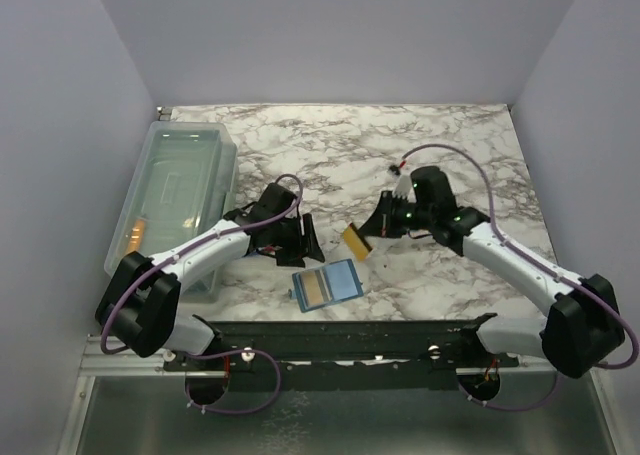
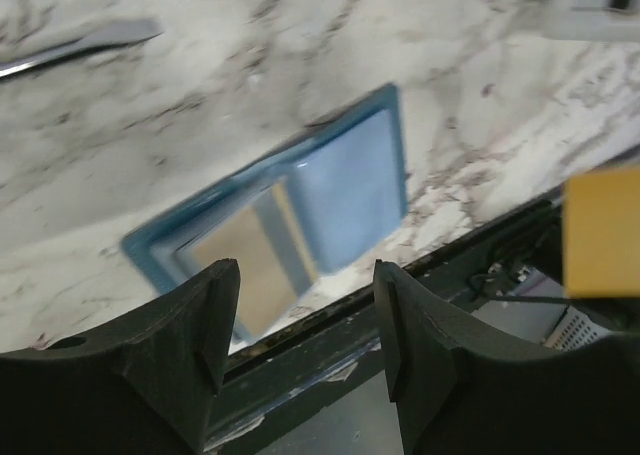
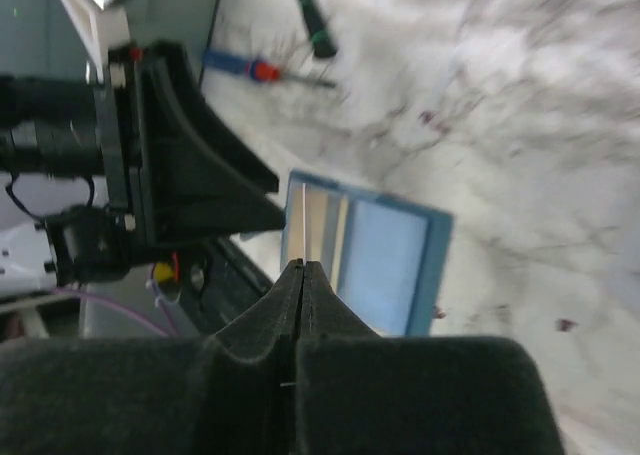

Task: Put the credit cards into the card holder
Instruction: Insert the credit card into the card holder.

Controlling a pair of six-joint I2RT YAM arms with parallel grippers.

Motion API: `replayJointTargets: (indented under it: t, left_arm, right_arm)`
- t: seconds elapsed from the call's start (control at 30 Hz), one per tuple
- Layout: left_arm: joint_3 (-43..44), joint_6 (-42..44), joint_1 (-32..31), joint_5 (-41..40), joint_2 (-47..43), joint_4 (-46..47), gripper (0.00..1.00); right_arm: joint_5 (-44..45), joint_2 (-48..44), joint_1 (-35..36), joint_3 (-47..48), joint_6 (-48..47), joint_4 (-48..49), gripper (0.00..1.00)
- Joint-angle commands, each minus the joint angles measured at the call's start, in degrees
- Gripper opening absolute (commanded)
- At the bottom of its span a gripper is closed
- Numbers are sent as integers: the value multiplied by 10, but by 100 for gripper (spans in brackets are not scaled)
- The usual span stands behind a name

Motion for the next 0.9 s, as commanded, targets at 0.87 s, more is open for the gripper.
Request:
replayJointTargets:
  t: [0.87]
  left_arm:
    - [-108,-73,5,-146,11,-40,49]
  right_arm:
    - [7,124,152,-213,135,377,0]
